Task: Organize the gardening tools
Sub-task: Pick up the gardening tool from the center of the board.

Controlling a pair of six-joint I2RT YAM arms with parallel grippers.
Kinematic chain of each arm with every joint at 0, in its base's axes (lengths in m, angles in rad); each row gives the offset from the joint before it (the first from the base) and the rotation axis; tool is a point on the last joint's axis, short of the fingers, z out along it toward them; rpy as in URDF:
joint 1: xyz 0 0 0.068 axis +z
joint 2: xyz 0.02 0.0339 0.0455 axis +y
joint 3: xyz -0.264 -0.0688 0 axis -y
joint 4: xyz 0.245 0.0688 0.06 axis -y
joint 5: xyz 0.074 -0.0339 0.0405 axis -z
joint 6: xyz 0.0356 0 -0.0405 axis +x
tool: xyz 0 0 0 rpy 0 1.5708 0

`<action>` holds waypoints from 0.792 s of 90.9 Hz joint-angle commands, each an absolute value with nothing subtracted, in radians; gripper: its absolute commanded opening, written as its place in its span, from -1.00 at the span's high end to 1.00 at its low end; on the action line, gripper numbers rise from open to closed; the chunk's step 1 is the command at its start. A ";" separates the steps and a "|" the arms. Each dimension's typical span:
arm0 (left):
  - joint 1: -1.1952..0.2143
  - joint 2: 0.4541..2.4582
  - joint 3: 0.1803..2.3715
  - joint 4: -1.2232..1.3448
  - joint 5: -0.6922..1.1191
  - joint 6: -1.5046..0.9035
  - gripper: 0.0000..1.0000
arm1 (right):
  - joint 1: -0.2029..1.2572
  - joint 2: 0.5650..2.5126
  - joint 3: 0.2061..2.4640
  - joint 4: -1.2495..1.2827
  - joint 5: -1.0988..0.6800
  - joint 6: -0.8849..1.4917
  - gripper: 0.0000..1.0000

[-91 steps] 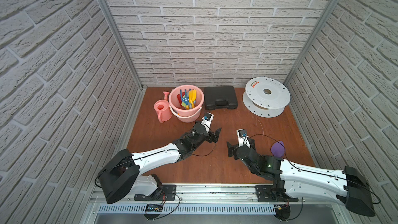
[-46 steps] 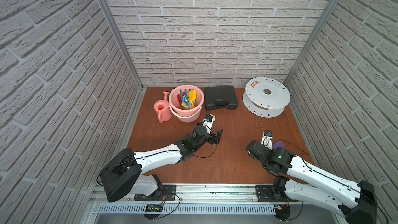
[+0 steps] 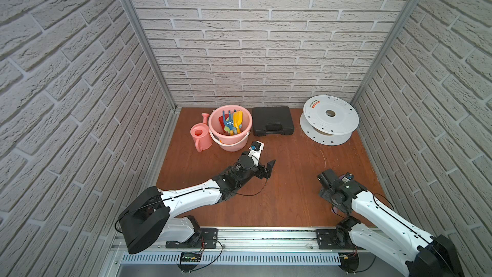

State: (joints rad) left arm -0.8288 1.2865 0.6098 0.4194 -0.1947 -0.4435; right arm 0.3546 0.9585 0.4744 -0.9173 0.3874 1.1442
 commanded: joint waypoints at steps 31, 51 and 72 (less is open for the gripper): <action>-0.833 1.252 0.595 0.437 -0.234 -0.466 -0.97 | 0.295 1.223 0.540 -0.807 0.259 1.059 0.59; -0.817 1.281 0.601 0.438 -0.262 -0.465 -0.96 | 0.347 1.085 0.564 -0.779 0.259 0.907 0.95; -0.761 1.299 0.618 0.417 -0.235 -0.498 -0.96 | 0.546 0.948 0.588 -0.612 0.271 0.754 0.94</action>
